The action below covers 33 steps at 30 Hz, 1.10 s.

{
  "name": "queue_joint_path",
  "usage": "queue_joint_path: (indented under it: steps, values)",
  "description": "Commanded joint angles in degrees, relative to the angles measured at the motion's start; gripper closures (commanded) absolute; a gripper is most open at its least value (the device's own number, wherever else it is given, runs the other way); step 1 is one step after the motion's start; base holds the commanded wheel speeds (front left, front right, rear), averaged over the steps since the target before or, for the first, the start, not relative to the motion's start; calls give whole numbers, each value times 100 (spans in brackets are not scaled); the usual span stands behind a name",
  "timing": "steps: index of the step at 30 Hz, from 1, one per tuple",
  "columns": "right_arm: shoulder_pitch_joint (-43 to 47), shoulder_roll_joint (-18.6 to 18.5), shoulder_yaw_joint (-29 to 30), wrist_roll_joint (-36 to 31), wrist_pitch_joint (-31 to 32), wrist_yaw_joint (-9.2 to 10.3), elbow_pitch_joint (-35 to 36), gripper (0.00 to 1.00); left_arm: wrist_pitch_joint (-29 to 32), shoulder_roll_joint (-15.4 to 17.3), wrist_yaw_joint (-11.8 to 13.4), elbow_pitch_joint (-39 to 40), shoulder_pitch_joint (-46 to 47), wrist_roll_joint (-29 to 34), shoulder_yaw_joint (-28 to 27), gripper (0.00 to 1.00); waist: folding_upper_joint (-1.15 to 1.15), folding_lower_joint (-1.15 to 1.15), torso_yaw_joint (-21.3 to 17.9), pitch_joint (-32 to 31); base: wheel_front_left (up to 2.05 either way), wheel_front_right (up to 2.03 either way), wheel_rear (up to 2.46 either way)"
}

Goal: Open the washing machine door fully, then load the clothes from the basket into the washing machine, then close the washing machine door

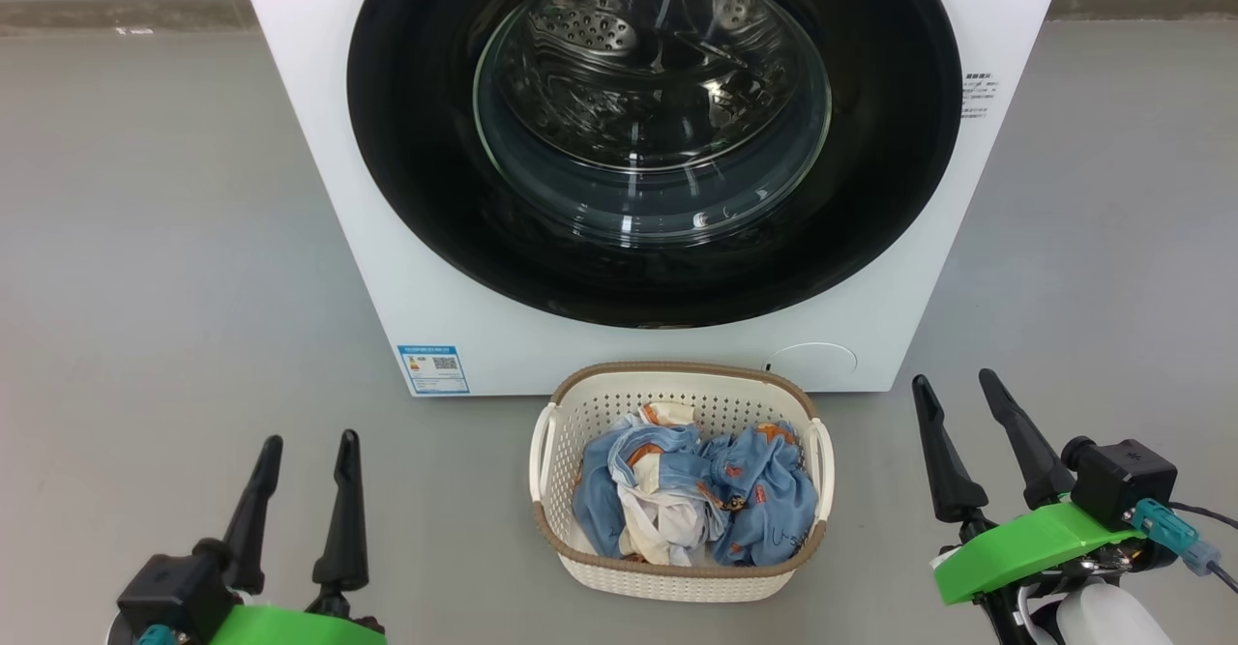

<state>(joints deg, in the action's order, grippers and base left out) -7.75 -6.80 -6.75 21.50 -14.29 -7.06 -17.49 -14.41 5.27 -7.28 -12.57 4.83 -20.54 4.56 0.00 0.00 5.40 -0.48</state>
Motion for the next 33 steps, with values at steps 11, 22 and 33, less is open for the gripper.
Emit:
queue_joint_path:
  steps: [11, 22, 33]
  values:
    - [-176, -29, -137, -3, -71, -43, 86, 0, -59, 78, -21, 130, 261, 166, -230, 0, 0, 0, -10, -2, 36, 36, -73]
    - [-191, -25, -132, 44, -71, -43, 69, 0, -59, 98, -21, 150, 270, 19, -154, 0, 0, 0, -20, 3, 111, 111, -222]
    - [-190, -24, -125, 98, -71, -43, 57, 0, -59, 143, -21, 136, 271, -32, -128, 0, 0, 0, -27, -14, 61, 61, -123]
